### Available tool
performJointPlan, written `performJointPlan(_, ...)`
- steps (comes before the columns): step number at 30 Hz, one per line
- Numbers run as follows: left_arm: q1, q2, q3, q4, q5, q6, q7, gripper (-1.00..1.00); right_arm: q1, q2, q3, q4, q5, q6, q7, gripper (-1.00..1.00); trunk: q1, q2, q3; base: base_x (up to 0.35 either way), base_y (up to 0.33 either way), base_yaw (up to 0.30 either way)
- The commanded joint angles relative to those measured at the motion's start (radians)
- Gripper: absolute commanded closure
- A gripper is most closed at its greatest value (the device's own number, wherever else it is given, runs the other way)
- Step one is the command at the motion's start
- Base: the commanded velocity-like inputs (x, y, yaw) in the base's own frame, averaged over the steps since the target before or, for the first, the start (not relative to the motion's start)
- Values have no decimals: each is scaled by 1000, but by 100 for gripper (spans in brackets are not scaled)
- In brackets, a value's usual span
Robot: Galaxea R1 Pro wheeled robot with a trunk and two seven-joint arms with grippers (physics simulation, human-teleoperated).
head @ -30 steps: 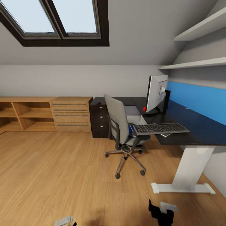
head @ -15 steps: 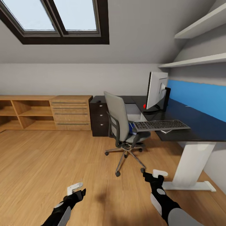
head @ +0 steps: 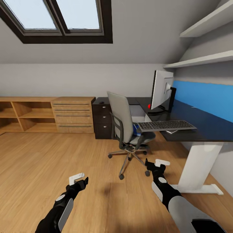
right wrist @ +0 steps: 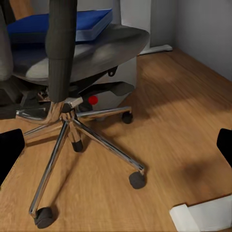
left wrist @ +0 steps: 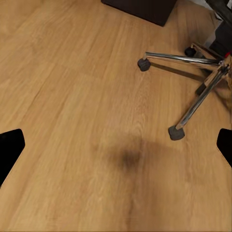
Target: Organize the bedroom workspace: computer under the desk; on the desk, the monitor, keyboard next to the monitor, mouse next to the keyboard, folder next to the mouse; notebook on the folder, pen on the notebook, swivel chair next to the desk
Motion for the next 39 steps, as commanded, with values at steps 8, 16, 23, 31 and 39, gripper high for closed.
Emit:
performJointPlan(8,0,2,2,-15,9,0,2,-100,-6,-1,1,-7,-8,-5,3,-100,11,-22,-11,0,0,0)
performJointPlan(16,0,23,2,-9,-2,-1,-5,-100,-7,-8,7,-8,10,-47,6,-100,11,-22,-11,0,0,0)
performJointPlan(23,2,30,-2,-9,-34,-15,-27,-100,-7,-9,10,-7,41,-70,7,-100,11,-22,-11,0,0,0)
performJointPlan(31,4,33,-5,-10,-80,-82,-121,-100,-7,-9,11,-7,46,-73,6,-100,11,-22,-11,0,0,0)
performJointPlan(39,9,33,-5,-9,-87,-96,-131,-100,-7,-11,9,-8,45,-74,3,-100,11,-22,-11,55,0,0)
